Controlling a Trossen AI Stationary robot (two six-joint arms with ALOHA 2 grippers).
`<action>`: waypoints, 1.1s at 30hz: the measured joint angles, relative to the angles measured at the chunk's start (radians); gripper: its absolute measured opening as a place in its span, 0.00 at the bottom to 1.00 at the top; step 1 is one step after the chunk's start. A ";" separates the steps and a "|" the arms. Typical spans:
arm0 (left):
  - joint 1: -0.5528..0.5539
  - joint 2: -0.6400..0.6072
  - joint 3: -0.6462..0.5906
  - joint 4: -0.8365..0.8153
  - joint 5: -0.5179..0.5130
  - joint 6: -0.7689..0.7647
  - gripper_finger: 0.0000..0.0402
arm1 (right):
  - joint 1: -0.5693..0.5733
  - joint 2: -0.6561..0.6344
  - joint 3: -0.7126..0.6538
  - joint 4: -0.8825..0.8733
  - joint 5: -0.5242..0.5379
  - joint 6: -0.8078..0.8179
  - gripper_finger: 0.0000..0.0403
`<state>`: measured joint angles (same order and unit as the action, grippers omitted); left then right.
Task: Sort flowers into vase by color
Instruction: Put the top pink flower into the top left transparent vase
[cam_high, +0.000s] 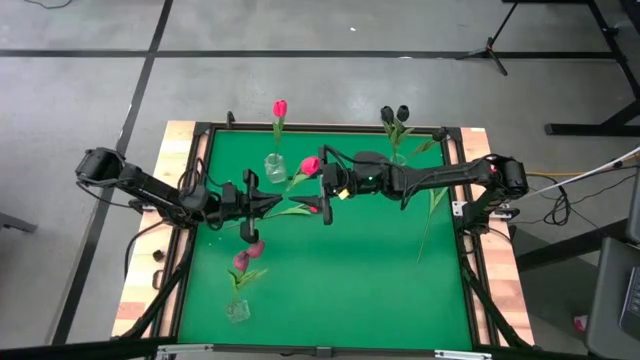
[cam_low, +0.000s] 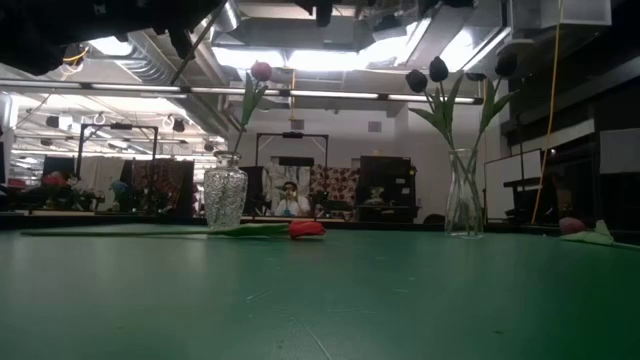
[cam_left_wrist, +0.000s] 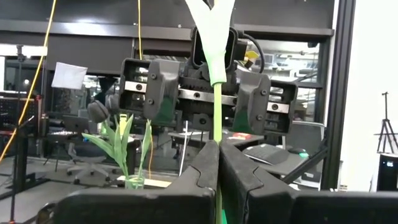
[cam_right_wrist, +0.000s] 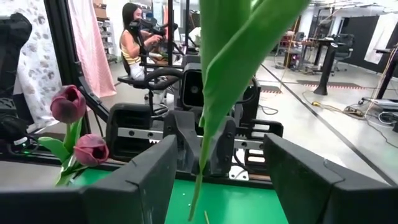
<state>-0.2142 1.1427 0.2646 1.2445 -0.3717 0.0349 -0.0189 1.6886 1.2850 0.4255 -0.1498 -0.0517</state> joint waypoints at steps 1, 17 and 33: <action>0.000 0.000 0.000 -0.001 0.000 0.000 0.00 | 0.000 0.000 0.000 -0.001 0.000 0.000 0.59; 0.000 0.000 0.001 -0.034 -0.004 -0.024 0.00 | 0.019 0.050 0.009 0.052 0.000 0.022 0.59; 0.000 0.000 0.002 -0.055 -0.002 -0.025 0.00 | 0.019 0.084 0.079 -0.073 0.000 0.023 0.59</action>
<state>-0.2142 1.1427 0.2661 1.1900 -0.3737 0.0097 -0.0002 1.7726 1.3643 0.3524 -0.1501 -0.0284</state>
